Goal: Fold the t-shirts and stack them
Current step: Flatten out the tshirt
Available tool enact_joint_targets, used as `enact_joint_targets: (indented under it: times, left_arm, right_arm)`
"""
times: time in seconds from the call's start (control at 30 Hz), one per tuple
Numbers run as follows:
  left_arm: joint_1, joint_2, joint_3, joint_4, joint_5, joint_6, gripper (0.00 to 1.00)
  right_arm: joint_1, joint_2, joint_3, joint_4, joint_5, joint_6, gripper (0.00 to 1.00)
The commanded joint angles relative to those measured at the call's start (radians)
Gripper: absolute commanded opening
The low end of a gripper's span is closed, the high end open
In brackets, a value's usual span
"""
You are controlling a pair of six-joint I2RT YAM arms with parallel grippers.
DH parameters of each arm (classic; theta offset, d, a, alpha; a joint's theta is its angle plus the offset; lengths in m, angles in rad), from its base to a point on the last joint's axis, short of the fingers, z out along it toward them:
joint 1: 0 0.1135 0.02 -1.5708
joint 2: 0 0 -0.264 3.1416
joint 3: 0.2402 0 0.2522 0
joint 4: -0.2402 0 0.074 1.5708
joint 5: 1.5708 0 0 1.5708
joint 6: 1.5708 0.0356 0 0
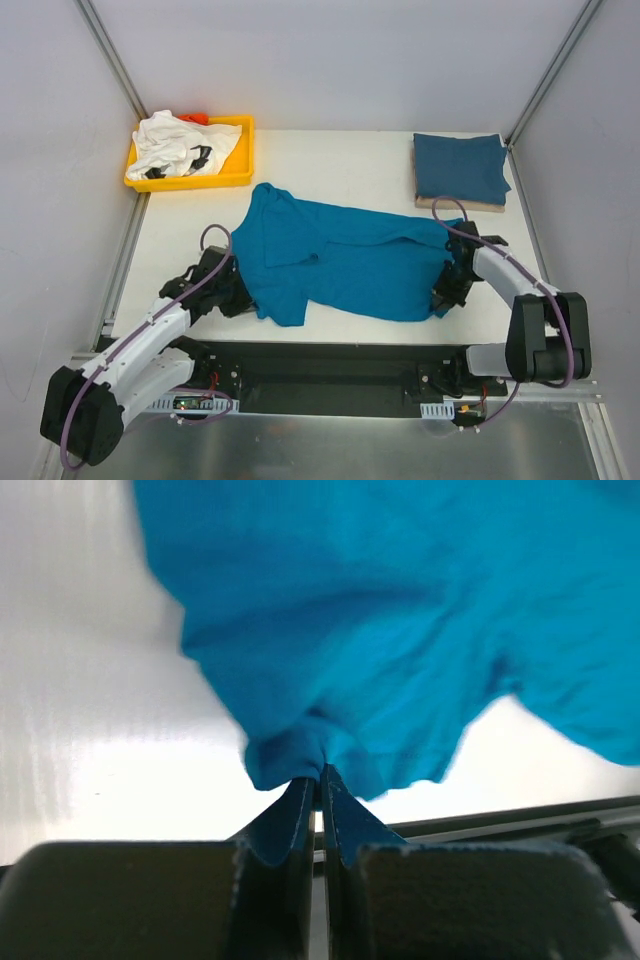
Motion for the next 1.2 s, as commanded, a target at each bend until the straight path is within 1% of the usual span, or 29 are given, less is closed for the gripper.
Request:
enact_joint_targets:
  times: [0.0, 0.03, 0.1, 0.13, 0.17, 0.2, 0.23, 0.27, 0.33, 0.37, 0.43, 0.47, 0.5, 0.57, 0.6, 0.63, 0.67, 0.73, 0.8, 0.83, 0.87, 0.93, 0.97, 1.17]
  left_arm:
    - [0.005, -0.095, 0.131, 0.014, -0.015, 0.05, 0.0]
    - [0.005, -0.117, 0.148, 0.014, -0.021, 0.07, 0.0]
    - [0.005, -0.179, 0.211, 0.014, -0.058, 0.101, 0.0]
    - [0.005, -0.216, 0.237, 0.014, -0.074, 0.116, 0.0]
    - [0.005, -0.233, 0.297, 0.014, -0.096, 0.13, 0.0]
    - [0.005, -0.244, 0.328, 0.013, -0.136, 0.153, 0.0]
    - [0.005, -0.258, 0.363, 0.014, -0.142, 0.17, 0.0]
    - [0.005, -0.262, 0.438, 0.016, -0.185, 0.187, 0.0]
    - [0.005, -0.272, 0.51, 0.036, -0.252, 0.234, 0.0]
    - [0.005, -0.275, 0.577, 0.05, -0.265, 0.251, 0.0]
    - [0.005, -0.273, 0.638, 0.114, -0.251, 0.316, 0.0]
    - [0.005, -0.272, 0.703, 0.126, -0.248, 0.33, 0.0]
    - [0.005, -0.264, 0.739, 0.134, -0.243, 0.362, 0.0]
    - [0.005, -0.246, 0.843, 0.145, -0.245, 0.371, 0.0]
    - [0.005, -0.24, 0.869, 0.154, -0.237, 0.385, 0.0]
    - [0.005, -0.232, 0.894, 0.166, -0.216, 0.393, 0.0]
    - [0.005, -0.227, 0.947, 0.168, -0.207, 0.399, 0.0]
    - [0.005, -0.214, 1.001, 0.169, -0.174, 0.425, 0.0]
    - [0.005, -0.209, 1.086, 0.168, -0.124, 0.461, 0.0]
    - [0.005, -0.209, 1.115, 0.168, -0.115, 0.474, 0.0]
    - [0.005, -0.21, 1.171, 0.168, -0.099, 0.485, 0.0]
    - [0.005, -0.21, 1.222, 0.168, -0.087, 0.515, 0.0]
    - [0.005, -0.21, 1.271, 0.166, -0.081, 0.526, 0.0]
    - [0.005, -0.209, 1.424, 0.153, -0.042, 0.575, 0.0]
  right_arm:
    - [0.019, -0.178, 0.175, 0.021, 0.048, -0.092, 0.01]
    - [0.025, -0.213, 0.231, 0.006, 0.054, -0.124, 0.01]
    - [0.028, -0.299, 0.287, -0.03, 0.088, -0.155, 0.01]
    - [0.028, -0.318, 0.352, -0.039, 0.089, -0.178, 0.01]
    - [0.028, -0.336, 0.38, -0.053, 0.091, -0.184, 0.01]
    - [0.026, -0.365, 0.415, -0.054, 0.091, -0.187, 0.01]
    - [0.026, -0.375, 0.446, -0.059, 0.092, -0.185, 0.01]
    - [0.028, -0.387, 0.506, -0.059, 0.101, -0.179, 0.01]
    - [0.026, -0.427, 0.554, -0.047, 0.13, -0.173, 0.01]
    - [0.026, -0.439, 0.602, -0.025, 0.146, -0.175, 0.01]
    - [0.025, -0.474, 0.656, -0.013, 0.195, -0.178, 0.01]
    - [0.026, -0.482, 0.684, -0.005, 0.209, -0.194, 0.01]
    - [0.026, -0.49, 0.746, -0.007, 0.224, -0.201, 0.01]
    - [0.026, -0.507, 0.804, -0.004, 0.259, -0.219, 0.01]
    - [0.026, -0.511, 0.868, -0.007, 0.269, -0.233, 0.01]
    - [0.026, -0.514, 0.896, -0.01, 0.275, -0.236, 0.01]
    - [0.026, -0.519, 0.929, -0.02, 0.276, -0.241, 0.01]
    - [0.026, -0.522, 1.009, -0.03, 0.282, -0.256, 0.01]
    - [0.026, -0.534, 1.052, -0.033, 0.286, -0.267, 0.01]
    - [0.026, -0.539, 1.098, -0.034, 0.284, -0.282, 0.01]
    - [0.026, -0.542, 1.117, -0.039, 0.283, -0.287, 0.01]
    - [0.026, -0.556, 1.159, -0.048, 0.276, -0.308, 0.01]
    - [0.025, -0.559, 1.198, -0.056, 0.273, -0.317, 0.01]
    - [0.028, -0.594, 1.311, -0.074, 0.215, -0.348, 0.01]
